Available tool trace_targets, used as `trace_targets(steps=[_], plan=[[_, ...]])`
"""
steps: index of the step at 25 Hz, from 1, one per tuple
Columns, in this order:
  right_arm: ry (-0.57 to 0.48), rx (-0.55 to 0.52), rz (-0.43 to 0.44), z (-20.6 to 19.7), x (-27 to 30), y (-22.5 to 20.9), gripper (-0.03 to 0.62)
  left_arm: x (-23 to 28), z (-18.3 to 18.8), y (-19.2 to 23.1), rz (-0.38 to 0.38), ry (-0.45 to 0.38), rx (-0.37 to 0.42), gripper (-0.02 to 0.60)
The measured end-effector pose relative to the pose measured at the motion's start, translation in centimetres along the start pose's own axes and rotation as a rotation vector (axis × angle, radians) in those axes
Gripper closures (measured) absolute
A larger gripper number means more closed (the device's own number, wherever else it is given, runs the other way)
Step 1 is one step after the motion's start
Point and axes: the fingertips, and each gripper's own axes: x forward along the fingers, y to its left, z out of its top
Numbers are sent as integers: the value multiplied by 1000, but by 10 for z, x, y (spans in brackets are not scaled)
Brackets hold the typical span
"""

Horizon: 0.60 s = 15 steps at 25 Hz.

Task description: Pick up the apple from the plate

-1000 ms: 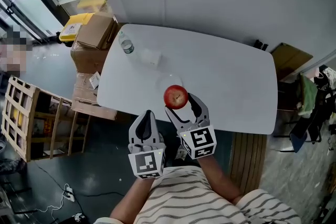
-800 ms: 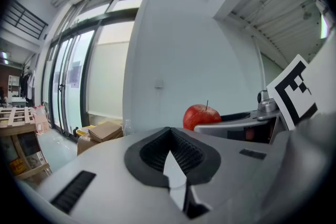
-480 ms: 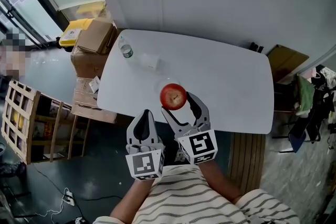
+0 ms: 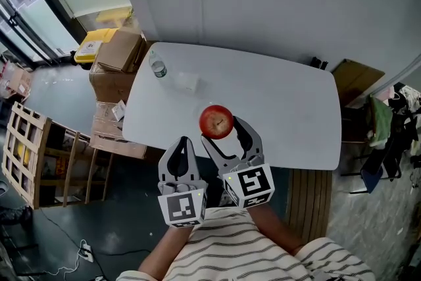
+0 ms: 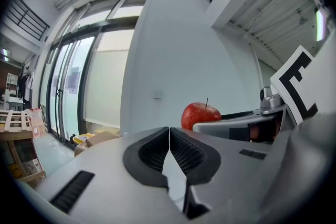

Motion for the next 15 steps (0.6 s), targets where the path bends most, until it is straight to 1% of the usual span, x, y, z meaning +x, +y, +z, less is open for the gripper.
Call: trace_targets(steps=[2, 6, 15], plan=[[-10, -9, -6, 3, 1, -1, 250, 2, 2, 0, -7, -14, 2, 577], [-23, -11, -13, 6, 1, -6, 250, 5, 3, 0, -8, -15, 6, 577], [-20, -6, -33, 5, 5, -13, 250, 10, 3, 2, -12, -26, 11, 577]])
